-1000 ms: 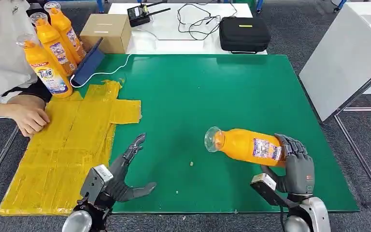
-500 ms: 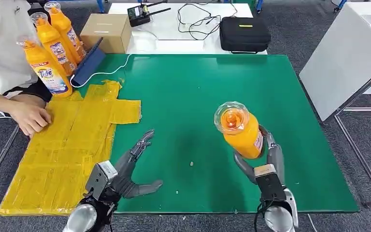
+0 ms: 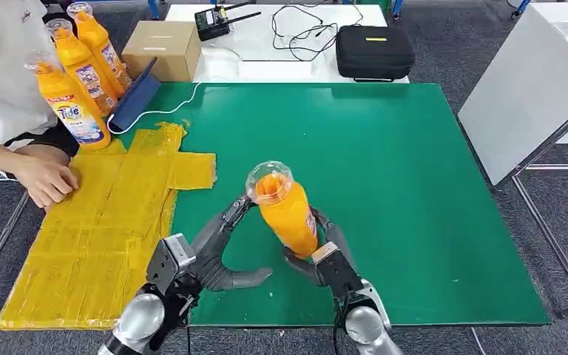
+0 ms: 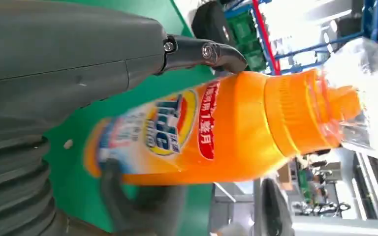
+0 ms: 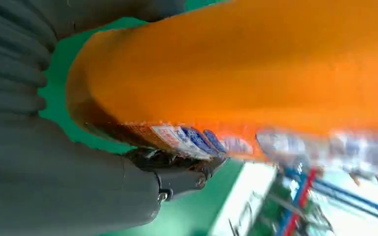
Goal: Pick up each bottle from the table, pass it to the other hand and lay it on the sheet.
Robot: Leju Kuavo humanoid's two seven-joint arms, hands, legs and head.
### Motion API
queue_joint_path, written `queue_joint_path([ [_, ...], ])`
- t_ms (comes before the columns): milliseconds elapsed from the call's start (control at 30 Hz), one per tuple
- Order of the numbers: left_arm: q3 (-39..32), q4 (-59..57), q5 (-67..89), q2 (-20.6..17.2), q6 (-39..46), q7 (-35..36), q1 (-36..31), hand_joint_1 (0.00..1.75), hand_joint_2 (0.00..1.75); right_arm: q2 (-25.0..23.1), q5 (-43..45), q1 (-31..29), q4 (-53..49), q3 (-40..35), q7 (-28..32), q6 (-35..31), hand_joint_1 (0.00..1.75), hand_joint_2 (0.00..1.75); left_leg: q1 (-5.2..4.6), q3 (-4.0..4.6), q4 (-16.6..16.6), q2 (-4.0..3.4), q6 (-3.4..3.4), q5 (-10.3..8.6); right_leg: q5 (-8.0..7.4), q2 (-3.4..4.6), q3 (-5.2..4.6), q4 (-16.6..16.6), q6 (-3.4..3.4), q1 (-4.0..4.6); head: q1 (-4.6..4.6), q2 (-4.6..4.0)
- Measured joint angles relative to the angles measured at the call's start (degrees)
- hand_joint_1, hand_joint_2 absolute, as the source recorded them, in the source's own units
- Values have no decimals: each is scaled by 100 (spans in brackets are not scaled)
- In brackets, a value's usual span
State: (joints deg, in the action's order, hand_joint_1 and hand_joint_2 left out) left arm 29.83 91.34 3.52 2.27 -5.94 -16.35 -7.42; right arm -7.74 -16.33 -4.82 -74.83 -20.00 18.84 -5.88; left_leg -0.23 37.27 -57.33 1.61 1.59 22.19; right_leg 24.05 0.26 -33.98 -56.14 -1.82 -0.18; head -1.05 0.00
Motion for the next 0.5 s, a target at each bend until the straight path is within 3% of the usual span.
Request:
queue_joint_path([
  [500, 199, -85, -221, 11, 98, -35, -203, 0, 175, -275, 6, -290, 675, -756, 59, 94, 175, 175, 0, 1, 0, 0, 0, 0, 0, 0, -2, 0, 0, 0, -2, 0],
])
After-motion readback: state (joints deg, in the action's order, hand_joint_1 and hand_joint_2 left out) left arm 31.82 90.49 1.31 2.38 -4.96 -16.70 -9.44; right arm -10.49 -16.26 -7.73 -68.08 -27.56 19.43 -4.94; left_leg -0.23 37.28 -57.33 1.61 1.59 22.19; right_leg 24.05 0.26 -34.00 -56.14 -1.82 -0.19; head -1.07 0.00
